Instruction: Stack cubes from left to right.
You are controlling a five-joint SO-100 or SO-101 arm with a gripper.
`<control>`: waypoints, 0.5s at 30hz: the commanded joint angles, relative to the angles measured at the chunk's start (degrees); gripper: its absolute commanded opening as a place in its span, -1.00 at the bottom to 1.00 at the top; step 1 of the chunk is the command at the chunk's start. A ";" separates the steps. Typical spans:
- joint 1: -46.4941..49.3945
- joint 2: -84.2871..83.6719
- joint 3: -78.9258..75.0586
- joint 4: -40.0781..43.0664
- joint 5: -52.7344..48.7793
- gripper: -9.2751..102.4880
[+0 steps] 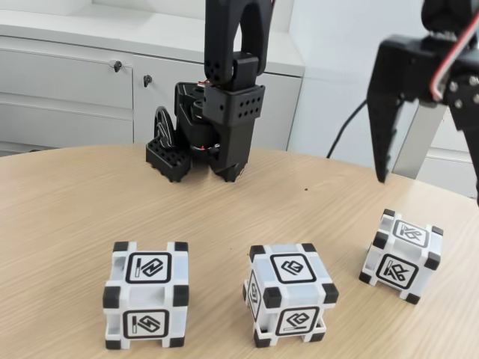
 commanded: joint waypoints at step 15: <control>0.62 -16.00 -1.49 -1.05 -1.49 -0.24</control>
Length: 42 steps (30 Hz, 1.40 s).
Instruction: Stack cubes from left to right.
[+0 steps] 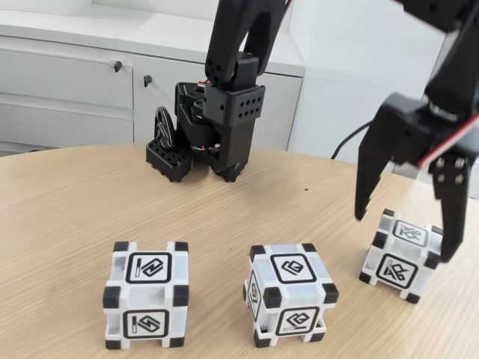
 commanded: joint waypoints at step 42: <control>20.92 35.07 -1.76 0.53 -2.11 -0.55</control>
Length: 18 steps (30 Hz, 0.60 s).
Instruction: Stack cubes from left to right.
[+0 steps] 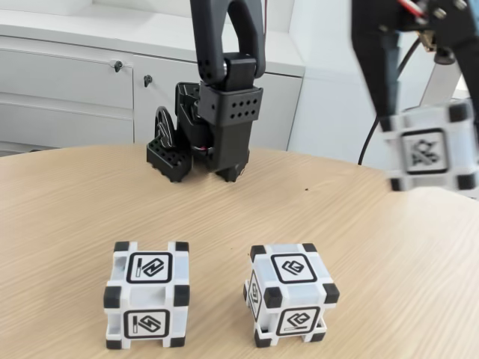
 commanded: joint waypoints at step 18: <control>41.92 1.67 0.18 -1.41 -16.96 -0.56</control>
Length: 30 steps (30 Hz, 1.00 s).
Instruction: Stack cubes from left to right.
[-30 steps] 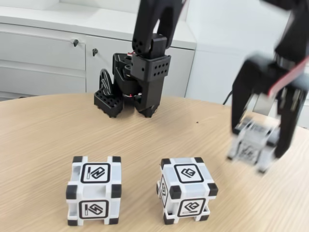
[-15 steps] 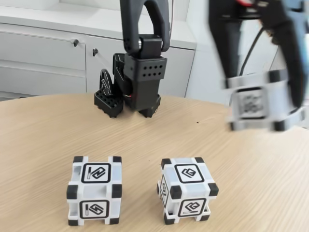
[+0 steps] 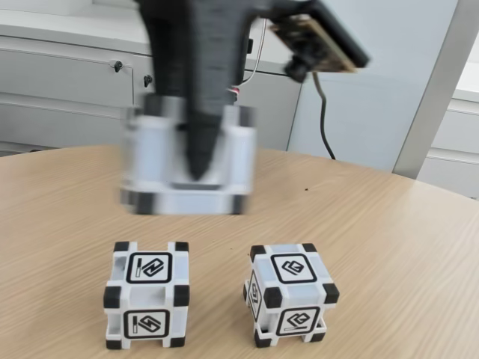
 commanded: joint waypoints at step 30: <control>2.46 1.85 17.93 -6.33 -0.79 -0.56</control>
